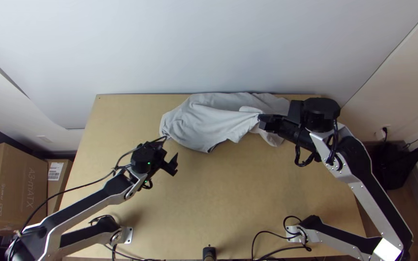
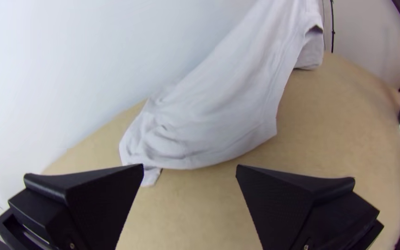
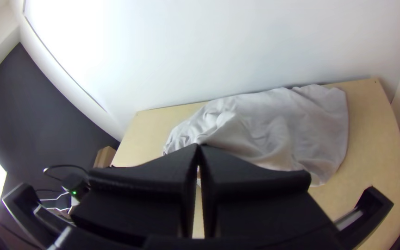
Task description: Fold the t-shirt
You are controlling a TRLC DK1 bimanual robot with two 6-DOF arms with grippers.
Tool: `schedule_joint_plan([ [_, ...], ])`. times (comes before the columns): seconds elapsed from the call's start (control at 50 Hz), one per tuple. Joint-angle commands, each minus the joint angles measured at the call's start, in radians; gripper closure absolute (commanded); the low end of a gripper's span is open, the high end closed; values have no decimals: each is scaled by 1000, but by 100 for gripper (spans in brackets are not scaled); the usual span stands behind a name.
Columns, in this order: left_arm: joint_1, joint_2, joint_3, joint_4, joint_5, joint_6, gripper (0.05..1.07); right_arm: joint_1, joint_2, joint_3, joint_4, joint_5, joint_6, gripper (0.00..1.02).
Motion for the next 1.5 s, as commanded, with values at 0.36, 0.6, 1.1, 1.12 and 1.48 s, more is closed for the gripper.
schedule_joint_plan([
  [0.36, -52, 405, 35, 276, -42, 263, 14, 9, -18, 74, 10, 2, 5, 100],
  [0.6, -13, 503, 126, 266, -39, 268, 16, 32, -18, 72, 10, 2, 20, 100],
  [1.1, 10, 661, 273, 180, -3, 243, 105, 46, -34, 123, -44, 2, 43, 100],
  [1.12, 13, 661, 276, 174, -1, 232, 105, 44, -35, 128, -49, 2, 43, 100],
  [1.48, 181, 402, 469, -263, 34, -55, 105, -102, -63, 125, -59, 4, -17, 100],
])
